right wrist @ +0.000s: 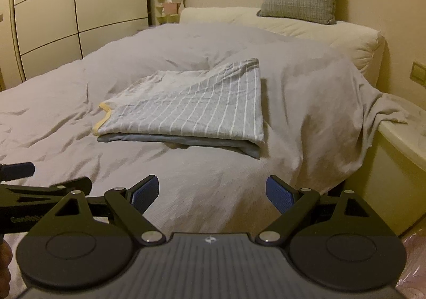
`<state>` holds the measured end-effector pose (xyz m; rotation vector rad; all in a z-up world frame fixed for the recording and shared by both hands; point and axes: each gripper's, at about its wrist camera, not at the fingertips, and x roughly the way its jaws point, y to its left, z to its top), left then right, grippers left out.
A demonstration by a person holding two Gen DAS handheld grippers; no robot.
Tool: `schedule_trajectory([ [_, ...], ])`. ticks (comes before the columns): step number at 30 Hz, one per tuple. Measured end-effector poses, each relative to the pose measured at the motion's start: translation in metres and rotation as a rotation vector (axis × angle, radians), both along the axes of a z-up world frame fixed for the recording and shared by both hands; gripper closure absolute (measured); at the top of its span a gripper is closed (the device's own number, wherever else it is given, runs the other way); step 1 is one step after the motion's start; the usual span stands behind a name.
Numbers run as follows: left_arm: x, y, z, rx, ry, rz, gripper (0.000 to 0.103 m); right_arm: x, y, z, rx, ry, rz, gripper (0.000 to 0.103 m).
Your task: Fold clothes
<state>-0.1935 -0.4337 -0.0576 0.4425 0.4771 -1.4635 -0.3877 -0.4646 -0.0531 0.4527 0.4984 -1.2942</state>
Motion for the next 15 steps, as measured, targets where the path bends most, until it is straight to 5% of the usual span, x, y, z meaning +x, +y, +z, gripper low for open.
schedule_trajectory([
  [15, -0.008, 0.028, 0.017, -0.017, 0.006, 0.007, 0.001, -0.013, 0.034, 0.020, -0.023, -0.019, -0.004, 0.014],
])
